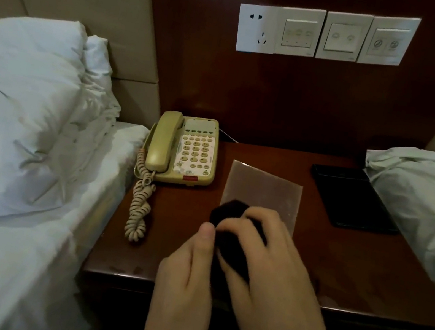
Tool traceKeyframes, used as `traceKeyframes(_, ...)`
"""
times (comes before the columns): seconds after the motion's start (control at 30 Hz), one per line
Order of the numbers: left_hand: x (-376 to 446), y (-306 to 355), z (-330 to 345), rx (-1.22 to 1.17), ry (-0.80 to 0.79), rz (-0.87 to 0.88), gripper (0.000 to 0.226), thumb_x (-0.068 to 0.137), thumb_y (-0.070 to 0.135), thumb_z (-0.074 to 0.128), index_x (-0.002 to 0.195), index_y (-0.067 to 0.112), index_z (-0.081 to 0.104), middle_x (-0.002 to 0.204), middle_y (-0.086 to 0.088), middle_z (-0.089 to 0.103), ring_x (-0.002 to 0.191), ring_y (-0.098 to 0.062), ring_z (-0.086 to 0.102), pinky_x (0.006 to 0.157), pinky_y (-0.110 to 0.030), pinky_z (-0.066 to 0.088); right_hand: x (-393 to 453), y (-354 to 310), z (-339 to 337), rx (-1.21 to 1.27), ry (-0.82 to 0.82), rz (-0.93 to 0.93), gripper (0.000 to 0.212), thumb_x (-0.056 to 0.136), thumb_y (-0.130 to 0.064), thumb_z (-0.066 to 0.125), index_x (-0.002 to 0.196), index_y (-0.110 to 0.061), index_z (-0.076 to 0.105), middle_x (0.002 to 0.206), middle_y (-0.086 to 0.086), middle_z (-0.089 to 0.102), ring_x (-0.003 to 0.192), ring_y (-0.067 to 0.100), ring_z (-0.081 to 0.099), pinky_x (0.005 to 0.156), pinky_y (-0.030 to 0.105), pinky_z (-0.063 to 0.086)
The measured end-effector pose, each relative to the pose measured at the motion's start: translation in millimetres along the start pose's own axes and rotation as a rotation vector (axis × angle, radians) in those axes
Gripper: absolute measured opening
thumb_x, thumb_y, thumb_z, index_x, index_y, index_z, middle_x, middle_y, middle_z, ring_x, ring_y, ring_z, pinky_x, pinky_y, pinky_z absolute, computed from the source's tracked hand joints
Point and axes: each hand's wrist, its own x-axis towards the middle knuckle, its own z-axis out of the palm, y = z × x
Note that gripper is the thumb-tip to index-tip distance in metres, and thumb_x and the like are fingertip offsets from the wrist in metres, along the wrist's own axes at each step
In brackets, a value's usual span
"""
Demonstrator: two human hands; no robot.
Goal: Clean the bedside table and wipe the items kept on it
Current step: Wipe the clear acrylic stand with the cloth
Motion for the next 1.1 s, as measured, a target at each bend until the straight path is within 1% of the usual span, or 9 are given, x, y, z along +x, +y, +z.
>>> traceKeyframes(0.2, 0.8, 3.7, -2.0, 0.101, -0.037, 0.046, 0.043, 0.094, 0.05, 0.043, 0.075, 0.025, 0.071, 0.068, 0.002, 0.075, 0.068, -0.014, 0.07, 0.069, -0.028, 0.054, 30.1, 43.6, -13.3, 0.032, 0.298, 0.263, 0.026, 0.096, -0.037, 0.054, 0.121, -0.031, 0.055, 0.118, -0.013, 0.04, 0.11, 0.008, 0.048, 0.087, 0.023, 0.043)
traceKeyframes(0.27, 2.3, 1.4, -1.8, 0.095, -0.042, -0.009, 0.037, 0.1, 0.042, 0.047, 0.076, 0.026, 0.07, 0.067, -0.003, 0.075, 0.069, -0.019, 0.072, 0.076, -0.039, 0.057, 26.0, 45.1, -14.3, 0.017, 0.279, 0.287, 0.024, 0.096, -0.035, 0.057, 0.119, -0.031, 0.056, 0.114, -0.015, 0.038, 0.106, 0.007, 0.049, 0.084, 0.022, 0.04)
traceKeyframes(0.37, 7.5, -3.0, -3.9, 0.064, 0.006, -0.08, 0.034, 0.104, 0.033, 0.05, 0.078, 0.027, 0.071, 0.066, -0.007, 0.075, 0.069, -0.022, 0.073, 0.082, -0.05, 0.056, 2.1, 28.5, -9.1, 0.024, 0.107, 0.224, 0.018, 0.093, -0.036, 0.06, 0.111, -0.038, 0.055, 0.11, -0.021, 0.037, 0.102, 0.003, 0.049, 0.085, 0.02, 0.041)
traceKeyframes(0.47, 9.3, -2.5, -4.8, 0.053, -0.011, -0.096, 0.036, 0.105, 0.034, 0.049, 0.077, 0.026, 0.07, 0.065, -0.008, 0.075, 0.069, -0.021, 0.073, 0.081, -0.046, 0.055, -3.4, 28.7, -8.9, 0.002, 0.075, 0.184, 0.016, 0.091, -0.037, 0.061, 0.106, -0.039, 0.056, 0.108, -0.022, 0.037, 0.1, 0.001, 0.049, 0.083, 0.015, 0.041)
traceKeyframes(0.57, 4.6, 0.6, -3.0, 0.06, -0.08, -0.083, 0.036, 0.105, 0.036, 0.047, 0.077, 0.026, 0.068, 0.067, -0.008, 0.076, 0.073, -0.02, 0.074, 0.085, -0.044, 0.054, 18.3, 44.0, -17.2, 0.039, 0.2, 0.277, 0.02, 0.093, -0.035, 0.061, 0.113, -0.033, 0.059, 0.111, -0.018, 0.04, 0.101, 0.001, 0.046, 0.076, 0.005, 0.032)
traceKeyframes(0.63, 3.9, 0.5, -3.7, 0.079, -0.071, -0.048, 0.036, 0.105, 0.037, 0.048, 0.078, 0.027, 0.069, 0.072, -0.009, 0.077, 0.076, -0.023, 0.073, 0.084, -0.047, 0.055, 29.8, 47.7, -22.8, 0.081, 0.28, 0.312, 0.019, 0.094, -0.034, 0.061, 0.113, -0.032, 0.059, 0.112, -0.016, 0.042, 0.1, -0.001, 0.046, 0.073, 0.003, 0.035)
traceKeyframes(0.83, 12.7, -1.4, -13.2, 0.064, 0.056, 0.008, 0.036, 0.105, 0.033, 0.049, 0.077, 0.025, 0.07, 0.068, -0.008, 0.074, 0.072, -0.028, 0.072, 0.078, -0.048, 0.057, -11.1, 18.1, -8.2, 0.031, 0.034, 0.211, 0.016, 0.092, -0.044, 0.055, 0.105, -0.047, 0.045, 0.106, -0.026, 0.034, 0.095, -0.004, 0.048, 0.08, 0.014, 0.041)
traceKeyframes(1.0, 3.1, 2.9, -4.8, 0.028, -0.11, -0.04, 0.036, 0.104, 0.035, 0.048, 0.078, 0.021, 0.069, 0.065, -0.008, 0.076, 0.069, -0.017, 0.073, 0.073, -0.027, 0.053, 22.3, 46.1, -23.5, 0.049, 0.32, 0.31, 0.021, 0.094, -0.036, 0.059, 0.114, -0.028, 0.059, 0.108, -0.015, 0.04, 0.094, 0.0, 0.045, 0.073, 0.008, 0.034)
traceKeyframes(1.1, 3.0, -0.1, -3.6, 0.055, -0.104, -0.003, 0.036, 0.105, 0.035, 0.049, 0.077, 0.025, 0.07, 0.069, -0.007, 0.076, 0.072, -0.019, 0.072, 0.075, -0.032, 0.053, 22.8, 41.4, -26.5, -0.005, 0.272, 0.284, 0.023, 0.093, -0.035, 0.059, 0.115, -0.029, 0.058, 0.109, -0.015, 0.038, 0.098, 0.004, 0.047, 0.075, 0.012, 0.034)
